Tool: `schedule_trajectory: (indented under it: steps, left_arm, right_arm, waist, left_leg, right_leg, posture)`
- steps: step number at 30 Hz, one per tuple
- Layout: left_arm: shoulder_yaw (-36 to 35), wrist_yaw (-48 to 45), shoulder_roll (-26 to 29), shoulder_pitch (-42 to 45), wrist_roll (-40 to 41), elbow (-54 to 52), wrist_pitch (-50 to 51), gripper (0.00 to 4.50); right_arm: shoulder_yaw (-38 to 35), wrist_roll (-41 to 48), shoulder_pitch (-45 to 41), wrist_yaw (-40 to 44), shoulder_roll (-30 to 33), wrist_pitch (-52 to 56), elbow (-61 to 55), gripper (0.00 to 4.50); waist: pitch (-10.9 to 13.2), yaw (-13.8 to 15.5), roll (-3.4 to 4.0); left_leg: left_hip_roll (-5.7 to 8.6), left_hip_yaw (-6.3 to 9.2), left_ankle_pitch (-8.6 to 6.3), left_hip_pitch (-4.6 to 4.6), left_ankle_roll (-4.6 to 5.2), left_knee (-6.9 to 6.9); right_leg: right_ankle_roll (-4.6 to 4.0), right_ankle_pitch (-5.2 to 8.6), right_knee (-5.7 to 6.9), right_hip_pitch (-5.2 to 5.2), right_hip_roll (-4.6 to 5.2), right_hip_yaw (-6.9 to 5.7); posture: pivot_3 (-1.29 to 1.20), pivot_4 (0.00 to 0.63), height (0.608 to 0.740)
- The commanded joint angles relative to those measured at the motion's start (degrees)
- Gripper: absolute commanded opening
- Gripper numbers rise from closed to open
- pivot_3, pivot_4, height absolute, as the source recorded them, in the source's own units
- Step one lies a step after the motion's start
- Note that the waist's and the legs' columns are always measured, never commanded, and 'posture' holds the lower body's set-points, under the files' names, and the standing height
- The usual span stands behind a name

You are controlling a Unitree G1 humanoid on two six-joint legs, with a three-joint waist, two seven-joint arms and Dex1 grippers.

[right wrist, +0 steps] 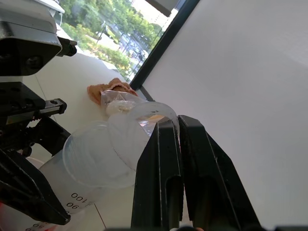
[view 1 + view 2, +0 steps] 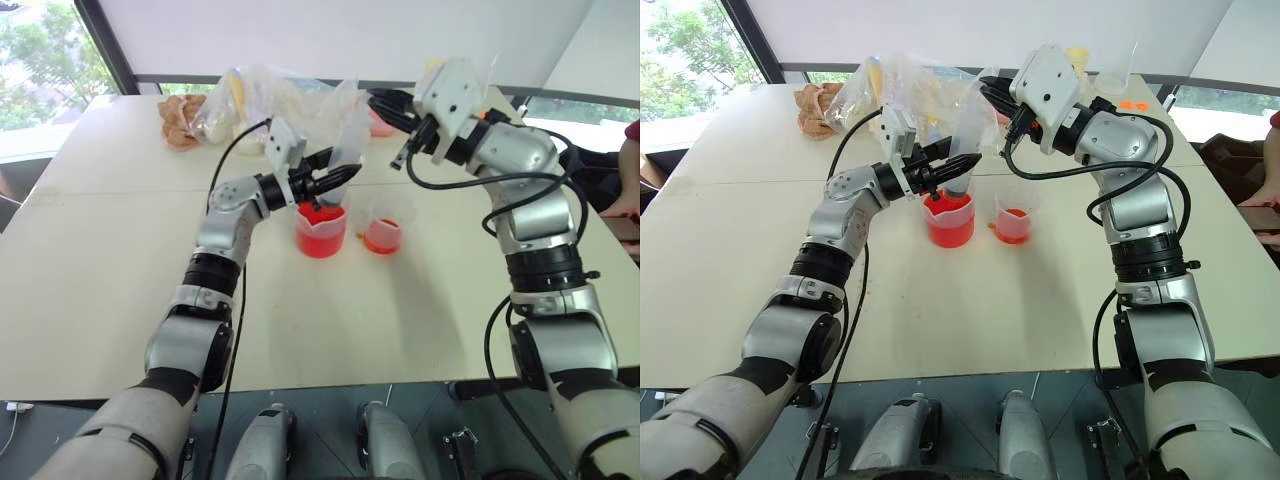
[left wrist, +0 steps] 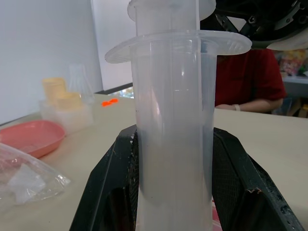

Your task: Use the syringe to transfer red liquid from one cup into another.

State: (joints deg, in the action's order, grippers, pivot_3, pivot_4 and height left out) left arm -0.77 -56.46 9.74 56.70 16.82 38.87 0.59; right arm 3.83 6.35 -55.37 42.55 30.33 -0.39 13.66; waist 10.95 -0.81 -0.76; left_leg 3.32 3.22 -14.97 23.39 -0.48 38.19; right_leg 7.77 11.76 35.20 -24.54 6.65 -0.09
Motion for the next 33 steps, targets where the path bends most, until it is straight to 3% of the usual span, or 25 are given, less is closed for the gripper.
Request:
schedule_trajectory:
  steps: [1, 10, 13, 19, 26, 33]
  left_arm:
    - [1.04, -0.18, 0.51, -2.16, -1.25, 0.24, 1.22, 1.44]
    - [0.16, 0.45, 0.67, -1.86, -0.33, -0.78, 2.38, 1.44]
    - [-1.63, 1.29, 0.75, -0.77, 1.48, -1.72, 4.05, 1.44]
    - [-3.05, 2.33, 1.86, -0.17, 2.97, -4.35, 6.07, 1.44]
    - [-5.60, 4.07, 1.83, 1.10, 6.40, -9.10, 9.08, 1.44]
    - [-4.83, 3.87, -1.56, 8.08, 8.58, -13.06, 9.31, 1.44]
  right_arm:
    - [-5.95, 1.02, -5.34, -3.51, 1.93, -2.44, -2.93, 0.04]
    - [-6.14, 1.94, -4.81, -3.33, 1.98, -2.22, -2.76, 0.04]
    - [-6.23, 4.04, -2.99, -1.32, 2.04, -0.30, -4.60, 0.95]
    - [-7.17, 5.55, 6.92, 0.75, 6.22, 6.60, -14.97, 3.94]
    - [-19.59, 15.29, 19.98, -1.08, 12.55, 22.32, -29.23, 3.94]
    - [-25.00, 11.93, 26.49, -5.91, 16.38, 23.35, -29.99, 3.94]
  waist:
    - [0.00, -0.01, 0.00]
    - [0.00, -0.01, 0.00]
    - [0.00, 0.02, 0.00]
    - [0.00, 0.20, 0.00]
    - [0.02, 0.44, 0.01]
    - [0.02, 0.41, 0.00]
  left_leg:
    - [0.00, 0.00, 0.00, 0.00, 0.00, 0.00]
    - [0.00, 0.00, 0.00, 0.00, 0.00, -0.01]
    - [0.00, 0.00, 0.00, 0.00, 0.00, -0.01]
    - [-0.01, 0.09, -0.01, 0.02, 0.01, -0.02]
    - [-0.02, 0.09, -0.02, 0.06, 0.03, 0.00]
    - [-0.01, 0.05, -0.02, 0.04, 0.03, 0.02]
  right_leg:
    - [0.00, 0.00, 0.00, 0.00, 0.00, 0.00]
    - [0.00, 0.00, 0.00, 0.00, 0.00, 0.00]
    - [0.00, 0.00, 0.00, 0.00, 0.00, 0.00]
    - [0.00, 0.00, -0.02, 0.03, -0.01, -0.06]
    - [0.00, 0.00, -0.03, 0.03, 0.03, -0.04]
    - [0.00, 0.00, -0.02, 0.05, 0.03, -0.04]
  posture:
    - [0.00, 0.150, 0.740]
    - [0.00, 0.150, 0.740]
    - [0.00, 0.150, 0.740]
    - [0.00, 0.150, 0.740]
    - [0.00, 0.150, 0.740]
    - [0.00, 0.150, 0.740]
